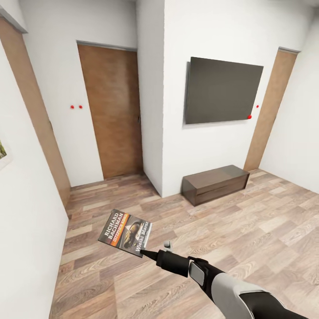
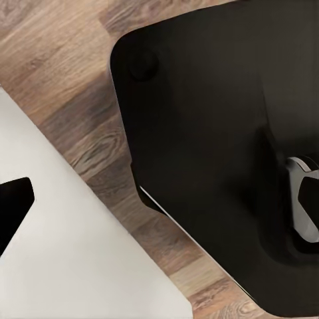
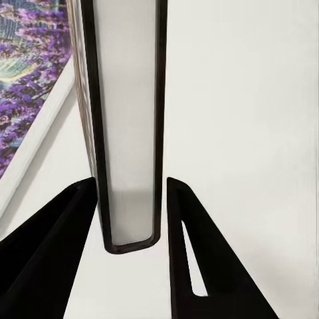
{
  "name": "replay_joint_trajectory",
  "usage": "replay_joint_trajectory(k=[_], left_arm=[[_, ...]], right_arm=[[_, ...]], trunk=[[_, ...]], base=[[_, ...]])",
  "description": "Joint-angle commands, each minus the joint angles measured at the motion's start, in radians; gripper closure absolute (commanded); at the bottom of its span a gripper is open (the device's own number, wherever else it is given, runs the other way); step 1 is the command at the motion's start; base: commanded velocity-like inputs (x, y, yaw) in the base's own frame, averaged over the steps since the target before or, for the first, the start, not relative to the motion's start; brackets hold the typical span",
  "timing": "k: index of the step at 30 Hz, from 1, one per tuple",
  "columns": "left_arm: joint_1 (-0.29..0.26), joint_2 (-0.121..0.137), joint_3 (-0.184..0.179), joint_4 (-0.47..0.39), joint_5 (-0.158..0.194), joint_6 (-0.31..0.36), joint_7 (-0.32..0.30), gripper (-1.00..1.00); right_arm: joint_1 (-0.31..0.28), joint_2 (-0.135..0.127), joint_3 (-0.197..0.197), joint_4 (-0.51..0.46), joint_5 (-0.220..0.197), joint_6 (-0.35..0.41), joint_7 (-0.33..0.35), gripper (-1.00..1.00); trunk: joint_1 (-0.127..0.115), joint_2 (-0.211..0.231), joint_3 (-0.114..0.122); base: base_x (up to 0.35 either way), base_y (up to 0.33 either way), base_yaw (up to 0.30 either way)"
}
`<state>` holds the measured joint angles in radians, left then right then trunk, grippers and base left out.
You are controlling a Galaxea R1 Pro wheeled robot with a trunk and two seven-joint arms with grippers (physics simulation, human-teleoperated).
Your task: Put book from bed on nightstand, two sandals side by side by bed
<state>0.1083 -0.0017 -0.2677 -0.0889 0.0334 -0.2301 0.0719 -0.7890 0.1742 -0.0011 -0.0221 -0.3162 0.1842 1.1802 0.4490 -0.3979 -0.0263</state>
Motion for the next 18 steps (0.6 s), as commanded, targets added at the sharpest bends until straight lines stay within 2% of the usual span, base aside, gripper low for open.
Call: replay_joint_trajectory(k=[1, 18], left_arm=[[0.000, 0.000, -0.008, -0.002, 0.003, -0.001, 0.006, -1.00], [0.001, 0.000, -0.008, -0.002, 0.003, -0.001, 0.006, -1.00]], right_arm=[[-0.001, 0.000, -0.007, 0.000, -0.006, 0.011, 0.002, 1.00], [-0.001, 0.000, -0.007, 0.000, -0.006, 0.011, 0.002, 1.00]], trunk=[[0.001, -0.002, -0.002], [0.001, -0.002, -0.002]], base=[[0.220, 0.000, -0.281], [0.279, 0.025, -0.284]])
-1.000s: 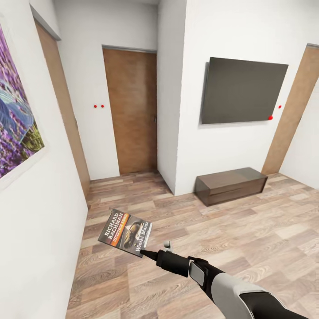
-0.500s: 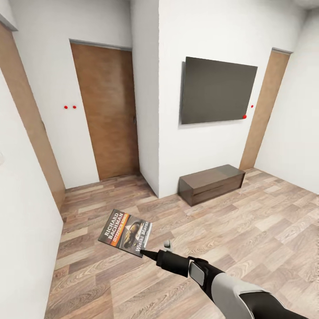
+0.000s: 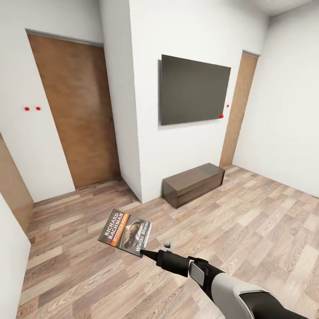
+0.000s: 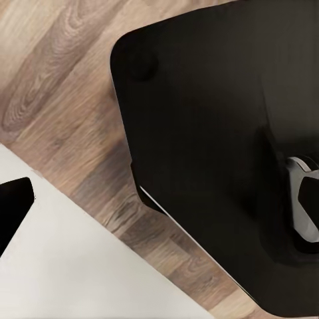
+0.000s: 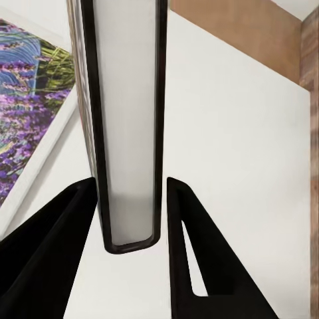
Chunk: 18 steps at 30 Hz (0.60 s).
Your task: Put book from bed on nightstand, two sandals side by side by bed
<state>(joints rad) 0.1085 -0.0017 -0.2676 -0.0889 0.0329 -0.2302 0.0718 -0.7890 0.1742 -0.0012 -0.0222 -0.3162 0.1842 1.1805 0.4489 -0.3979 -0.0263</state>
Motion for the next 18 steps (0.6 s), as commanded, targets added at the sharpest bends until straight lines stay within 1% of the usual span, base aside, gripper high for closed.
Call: replay_joint_trajectory(k=[1, 4, 8, 18], left_arm=[[0.000, 0.000, -0.008, -0.002, 0.003, -0.001, 0.006, -1.00], [0.000, 0.000, -0.008, -0.002, 0.003, -0.001, 0.006, -1.00], [0.000, 0.000, -0.008, -0.002, 0.002, -0.001, 0.006, -1.00], [0.000, 0.000, -0.009, -0.002, 0.001, -0.003, 0.006, -1.00]], right_arm=[[-0.001, 0.000, -0.006, 0.000, -0.006, 0.011, 0.002, 1.00], [-0.001, 0.000, -0.006, 0.000, -0.006, 0.011, 0.002, 1.00], [-0.001, 0.000, -0.006, 0.000, -0.006, 0.011, 0.002, 1.00], [-0.001, 0.000, -0.006, -0.001, -0.006, 0.011, 0.002, 1.00]], trunk=[[0.001, -0.002, -0.002], [0.001, -0.002, -0.002], [0.001, -0.002, -0.002], [0.001, -0.002, -0.002]], base=[[0.247, 0.004, -0.285], [0.195, 0.002, -0.285], [0.111, 0.001, -0.285], [0.023, 0.000, -0.285]])
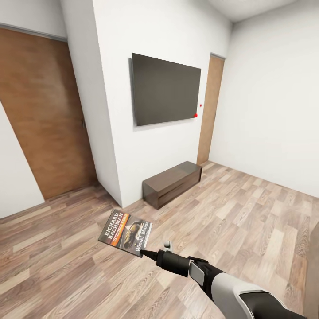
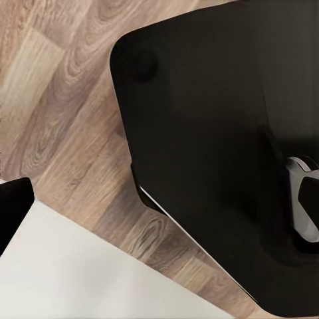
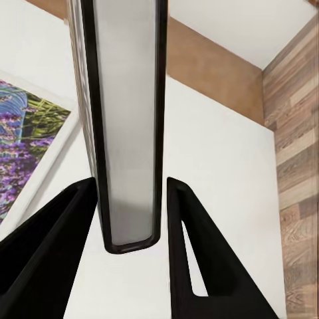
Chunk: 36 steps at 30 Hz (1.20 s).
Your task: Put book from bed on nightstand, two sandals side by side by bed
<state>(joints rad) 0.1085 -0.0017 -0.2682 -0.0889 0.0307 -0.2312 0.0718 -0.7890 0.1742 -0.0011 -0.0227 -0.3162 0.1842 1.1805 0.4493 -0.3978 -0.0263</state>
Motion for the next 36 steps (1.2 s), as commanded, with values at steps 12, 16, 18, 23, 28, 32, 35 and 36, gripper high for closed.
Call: replay_joint_trajectory(k=[12, 16, 18, 23, 28, 32, 35, 36], left_arm=[[0.000, 0.000, -0.009, -0.002, 0.003, -0.002, 0.006, -1.00], [0.000, 0.000, -0.009, -0.002, 0.003, -0.002, 0.006, -1.00], [0.000, 0.000, -0.009, -0.002, 0.003, -0.002, 0.006, -1.00], [0.000, 0.000, -0.009, -0.002, 0.003, -0.002, 0.006, -1.00], [0.000, 0.000, -0.009, -0.002, 0.002, -0.002, 0.006, -1.00], [0.000, 0.000, -0.009, -0.002, 0.002, -0.002, 0.006, -1.00], [0.000, 0.000, -0.009, -0.002, 0.002, -0.002, 0.006, -1.00], [0.000, 0.000, -0.009, -0.002, 0.002, -0.002, 0.006, -1.00]], right_arm=[[-0.001, 0.000, -0.007, 0.000, -0.006, 0.011, 0.002, 1.00], [-0.001, 0.000, -0.007, 0.000, -0.006, 0.011, 0.002, 1.00], [-0.001, 0.000, -0.007, 0.000, -0.006, 0.011, 0.002, 1.00], [-0.001, 0.000, -0.007, 0.001, -0.006, 0.011, 0.002, 1.00], [-0.001, 0.000, -0.007, 0.000, -0.006, 0.011, 0.002, 1.00], [-0.001, 0.000, -0.007, 0.000, -0.006, 0.011, 0.002, 1.00], [-0.001, 0.000, -0.007, 0.000, -0.006, 0.011, 0.002, 1.00], [-0.001, 0.000, -0.007, 0.001, -0.006, 0.011, 0.002, 1.00]], trunk=[[0.001, -0.002, -0.002], [0.001, -0.002, -0.002], [0.001, -0.002, -0.002], [0.001, -0.002, -0.002], [0.001, -0.002, -0.002], [0.001, -0.002, -0.002], [0.001, -0.002, -0.002], [0.001, -0.002, -0.002]], base=[[0.002, 0.000, -0.285], [0.026, 0.000, -0.285], [0.082, 0.000, -0.285], [0.152, 0.000, -0.285], [0.253, 0.000, -0.285], [0.274, 0.000, -0.285], [0.173, 0.000, -0.285], [0.109, 0.000, -0.285]])
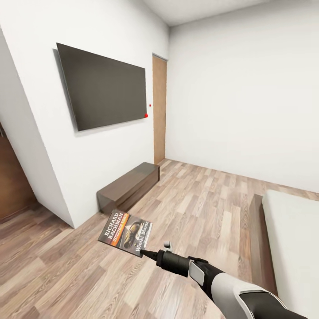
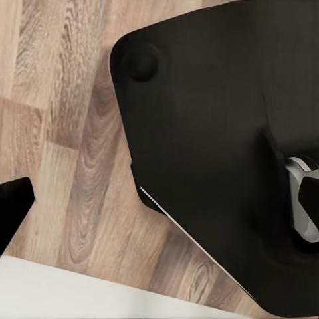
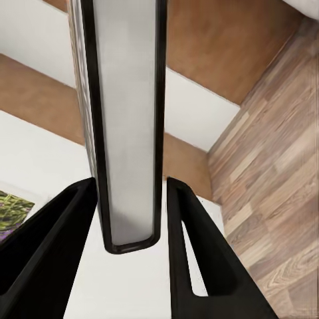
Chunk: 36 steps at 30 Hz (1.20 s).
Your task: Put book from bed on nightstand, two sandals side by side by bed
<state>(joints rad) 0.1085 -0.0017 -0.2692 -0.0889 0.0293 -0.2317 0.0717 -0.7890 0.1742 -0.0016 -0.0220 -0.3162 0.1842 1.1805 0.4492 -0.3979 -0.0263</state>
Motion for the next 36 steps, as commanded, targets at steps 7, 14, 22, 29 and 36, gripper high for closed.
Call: replay_joint_trajectory(k=[7, 14, 22, 29, 36], left_arm=[[0.000, 0.000, -0.010, -0.002, 0.003, -0.003, 0.007, -1.00], [0.000, 0.000, -0.010, -0.002, 0.003, -0.003, 0.007, -1.00], [0.000, 0.000, -0.010, -0.002, 0.003, -0.003, 0.007, -1.00], [0.000, 0.000, -0.012, -0.002, 0.003, -0.003, 0.007, -1.00], [0.000, 0.000, -0.013, -0.002, 0.003, -0.003, 0.007, -1.00]], right_arm=[[-0.001, 0.000, -0.006, 0.000, -0.006, 0.011, 0.002, 1.00], [-0.001, 0.000, -0.006, 0.000, -0.006, 0.011, 0.001, 1.00], [-0.001, 0.000, -0.006, 0.000, -0.006, 0.011, 0.001, 1.00], [-0.001, 0.000, -0.006, 0.000, -0.006, 0.011, 0.001, 1.00], [-0.001, 0.000, -0.006, 0.000, -0.006, 0.011, 0.002, 1.00]], trunk=[[0.001, -0.002, -0.002], [0.001, -0.002, -0.002], [0.001, -0.002, -0.002], [0.001, -0.002, -0.002], [0.001, -0.002, -0.002]], base=[[0.042, 0.000, -0.285], [0.008, 0.000, -0.285], [0.055, 0.001, -0.285], [0.216, 0.055, -0.284], [0.271, 0.072, -0.248]])
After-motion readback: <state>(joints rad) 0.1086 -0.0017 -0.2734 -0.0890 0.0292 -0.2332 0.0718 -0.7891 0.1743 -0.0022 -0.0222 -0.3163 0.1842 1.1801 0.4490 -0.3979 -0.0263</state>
